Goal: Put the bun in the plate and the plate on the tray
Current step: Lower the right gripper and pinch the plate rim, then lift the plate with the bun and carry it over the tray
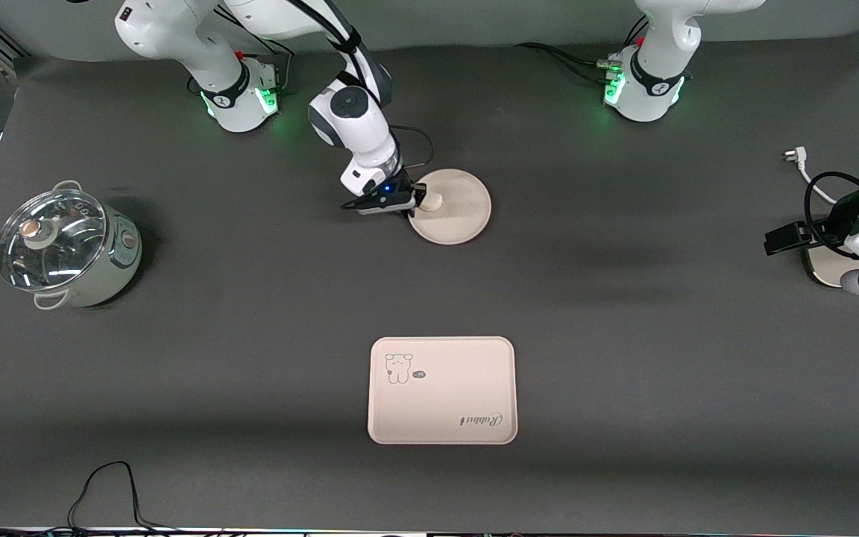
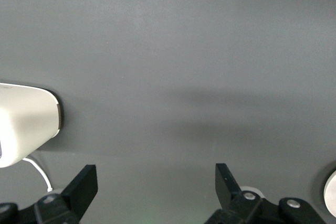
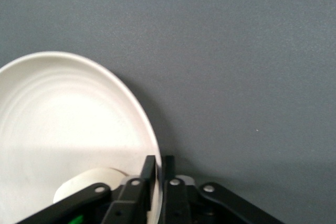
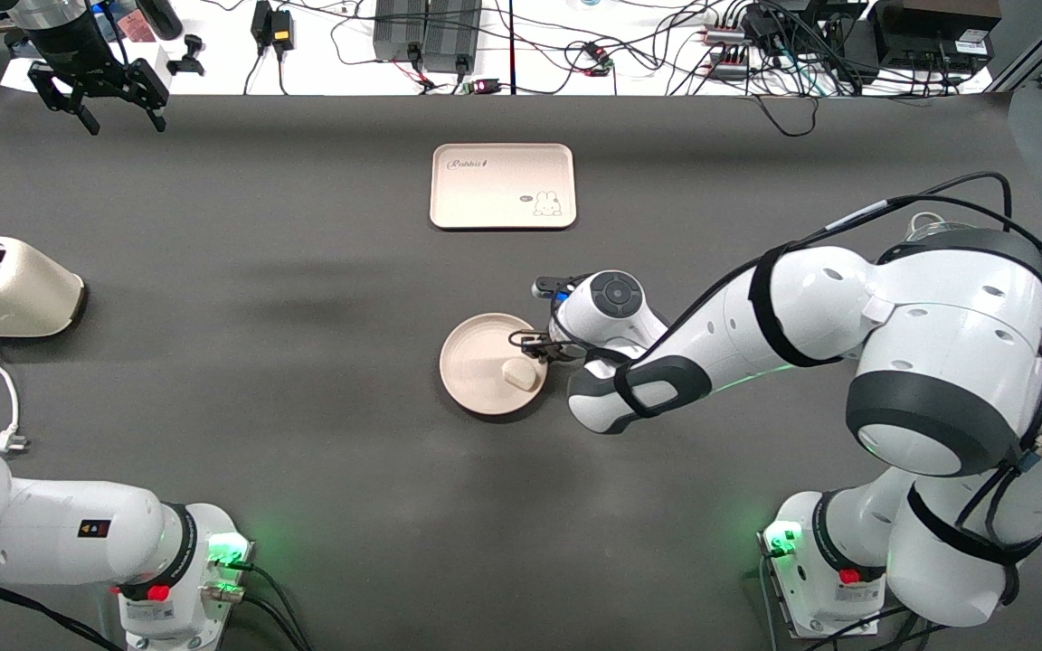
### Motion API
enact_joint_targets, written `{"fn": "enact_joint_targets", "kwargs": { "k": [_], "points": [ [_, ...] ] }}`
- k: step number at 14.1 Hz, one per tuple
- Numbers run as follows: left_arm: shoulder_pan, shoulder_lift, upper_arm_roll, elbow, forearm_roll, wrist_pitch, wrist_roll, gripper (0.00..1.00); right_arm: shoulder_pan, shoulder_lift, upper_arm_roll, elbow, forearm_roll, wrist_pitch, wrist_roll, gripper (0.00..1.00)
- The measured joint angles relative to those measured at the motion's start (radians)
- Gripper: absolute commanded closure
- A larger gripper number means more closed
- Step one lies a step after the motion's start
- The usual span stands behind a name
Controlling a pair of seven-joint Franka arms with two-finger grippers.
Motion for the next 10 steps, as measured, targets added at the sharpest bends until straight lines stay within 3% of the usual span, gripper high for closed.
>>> {"fn": "enact_joint_targets", "kwargs": {
  "k": [6, 10],
  "points": [
    [0.0, 0.0, 0.0, 0.0, 0.0, 0.0, 0.0, 0.0, -0.012, -0.047, -0.001, 0.009, 0.0, -0.017, -0.005, 1.0],
    [0.001, 0.0, 0.0, 0.0, 0.0, 0.0, 0.0, 0.0, -0.064, -0.159, -0.004, 0.021, 0.0, -0.153, -0.076, 1.0]
  ]
}}
